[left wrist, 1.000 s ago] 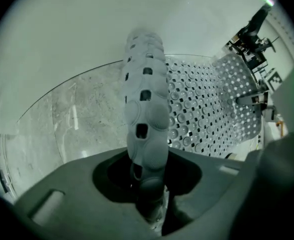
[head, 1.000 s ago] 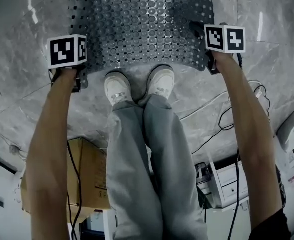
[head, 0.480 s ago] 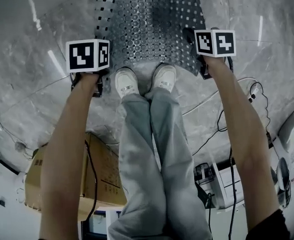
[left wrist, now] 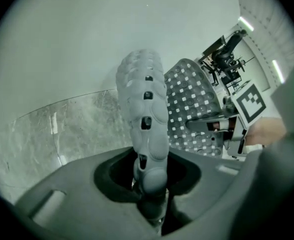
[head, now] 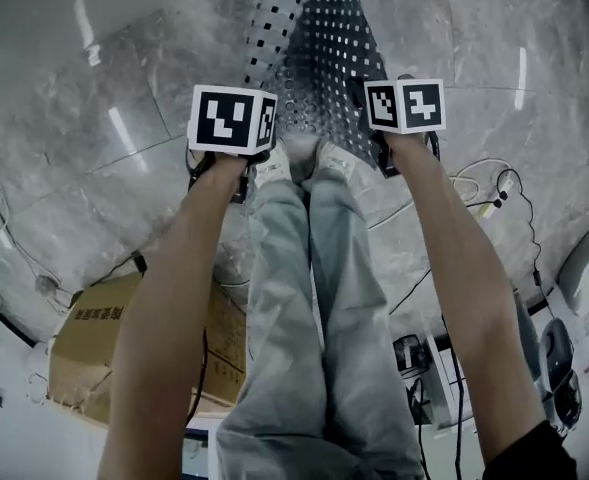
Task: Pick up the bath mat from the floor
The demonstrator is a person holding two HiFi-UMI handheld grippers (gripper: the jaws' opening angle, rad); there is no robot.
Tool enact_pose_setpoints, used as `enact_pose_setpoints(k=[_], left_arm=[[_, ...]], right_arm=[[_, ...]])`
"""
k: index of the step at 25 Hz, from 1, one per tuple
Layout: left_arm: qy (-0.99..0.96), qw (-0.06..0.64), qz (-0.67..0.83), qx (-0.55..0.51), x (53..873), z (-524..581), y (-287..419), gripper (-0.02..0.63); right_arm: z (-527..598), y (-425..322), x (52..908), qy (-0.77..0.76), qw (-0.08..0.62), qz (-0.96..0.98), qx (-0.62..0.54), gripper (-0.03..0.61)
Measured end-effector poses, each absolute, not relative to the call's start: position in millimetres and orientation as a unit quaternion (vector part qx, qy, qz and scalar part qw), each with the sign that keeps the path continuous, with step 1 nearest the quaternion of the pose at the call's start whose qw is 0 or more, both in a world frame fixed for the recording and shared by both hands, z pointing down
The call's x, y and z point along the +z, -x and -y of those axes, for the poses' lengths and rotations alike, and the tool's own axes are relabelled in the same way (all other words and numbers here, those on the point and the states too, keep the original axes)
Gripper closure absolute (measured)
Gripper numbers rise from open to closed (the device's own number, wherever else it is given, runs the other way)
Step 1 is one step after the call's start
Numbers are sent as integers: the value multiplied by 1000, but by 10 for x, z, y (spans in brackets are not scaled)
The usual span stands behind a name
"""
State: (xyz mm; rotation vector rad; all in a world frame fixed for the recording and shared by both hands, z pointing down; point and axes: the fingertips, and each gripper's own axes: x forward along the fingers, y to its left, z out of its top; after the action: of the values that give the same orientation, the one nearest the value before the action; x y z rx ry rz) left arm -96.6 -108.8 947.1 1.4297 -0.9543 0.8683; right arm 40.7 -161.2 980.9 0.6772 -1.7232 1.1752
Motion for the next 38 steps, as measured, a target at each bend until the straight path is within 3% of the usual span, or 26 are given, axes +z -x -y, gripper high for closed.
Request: enact_pose_setpoints(k=[16,38], left_arm=[[-634,541,454,315,7757,837,922,505],[-697,451,504,240,4811,1139,570,506]], right_arm=[[1200,157,8125,-269,428,741,441,557],[1433,220,5157,-315,280,794,437,557]])
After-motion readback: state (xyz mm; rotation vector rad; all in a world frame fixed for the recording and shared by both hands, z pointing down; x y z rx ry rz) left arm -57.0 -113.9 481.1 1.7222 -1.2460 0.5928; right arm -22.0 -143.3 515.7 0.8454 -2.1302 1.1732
